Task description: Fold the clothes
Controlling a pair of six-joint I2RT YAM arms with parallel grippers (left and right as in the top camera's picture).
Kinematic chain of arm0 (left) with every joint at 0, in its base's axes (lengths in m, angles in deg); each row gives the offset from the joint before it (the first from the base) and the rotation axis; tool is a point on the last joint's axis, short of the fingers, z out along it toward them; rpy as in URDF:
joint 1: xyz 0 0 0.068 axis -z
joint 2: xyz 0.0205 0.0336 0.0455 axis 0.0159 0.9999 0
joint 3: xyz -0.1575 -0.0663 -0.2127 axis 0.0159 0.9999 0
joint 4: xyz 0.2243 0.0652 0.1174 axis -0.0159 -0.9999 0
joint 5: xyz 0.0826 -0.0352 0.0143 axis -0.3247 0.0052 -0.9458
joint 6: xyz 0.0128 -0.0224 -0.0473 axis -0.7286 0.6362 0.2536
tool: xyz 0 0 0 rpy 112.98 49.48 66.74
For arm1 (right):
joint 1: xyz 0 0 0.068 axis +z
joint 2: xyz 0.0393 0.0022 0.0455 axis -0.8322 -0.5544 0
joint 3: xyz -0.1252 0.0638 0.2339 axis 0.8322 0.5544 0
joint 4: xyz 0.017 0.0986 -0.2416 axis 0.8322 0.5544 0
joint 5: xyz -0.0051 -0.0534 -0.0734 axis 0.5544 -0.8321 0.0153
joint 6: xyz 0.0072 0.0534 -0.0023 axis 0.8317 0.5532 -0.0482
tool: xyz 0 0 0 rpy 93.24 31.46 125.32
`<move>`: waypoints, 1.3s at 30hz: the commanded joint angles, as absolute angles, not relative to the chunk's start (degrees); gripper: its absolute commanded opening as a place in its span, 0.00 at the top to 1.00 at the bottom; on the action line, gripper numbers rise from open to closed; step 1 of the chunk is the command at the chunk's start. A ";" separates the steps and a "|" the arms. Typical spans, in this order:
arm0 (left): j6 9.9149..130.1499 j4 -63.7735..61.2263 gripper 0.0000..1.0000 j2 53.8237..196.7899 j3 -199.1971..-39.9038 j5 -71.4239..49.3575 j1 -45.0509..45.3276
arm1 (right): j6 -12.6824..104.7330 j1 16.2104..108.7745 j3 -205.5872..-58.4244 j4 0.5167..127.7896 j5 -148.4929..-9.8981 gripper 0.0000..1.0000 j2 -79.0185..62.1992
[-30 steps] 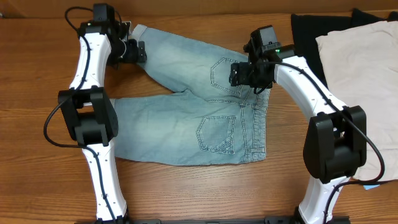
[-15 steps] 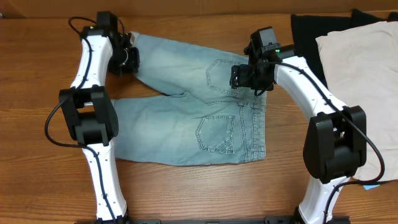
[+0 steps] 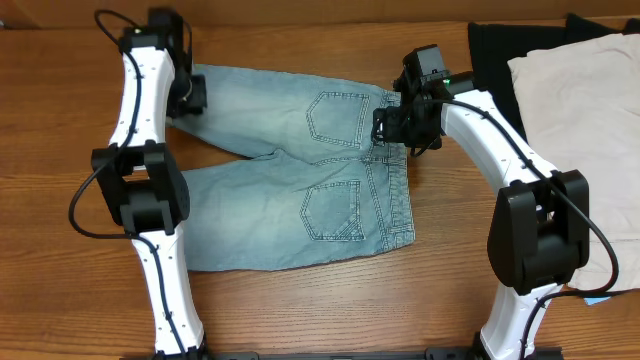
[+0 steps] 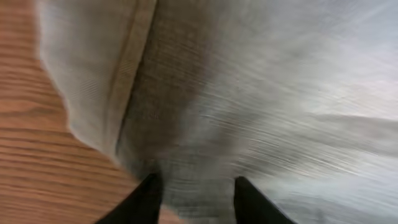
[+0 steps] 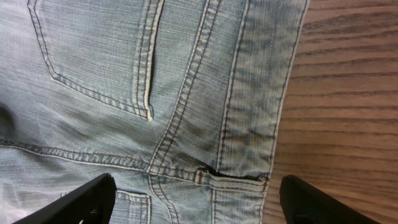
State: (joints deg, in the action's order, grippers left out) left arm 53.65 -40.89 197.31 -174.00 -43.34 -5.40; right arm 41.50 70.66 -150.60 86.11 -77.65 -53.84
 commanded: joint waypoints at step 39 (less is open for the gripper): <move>51.01 -56.63 0.00 197.23 -218.85 -29.81 -2.45 | 41.02 69.34 -150.33 68.93 -77.30 0.94 -64.16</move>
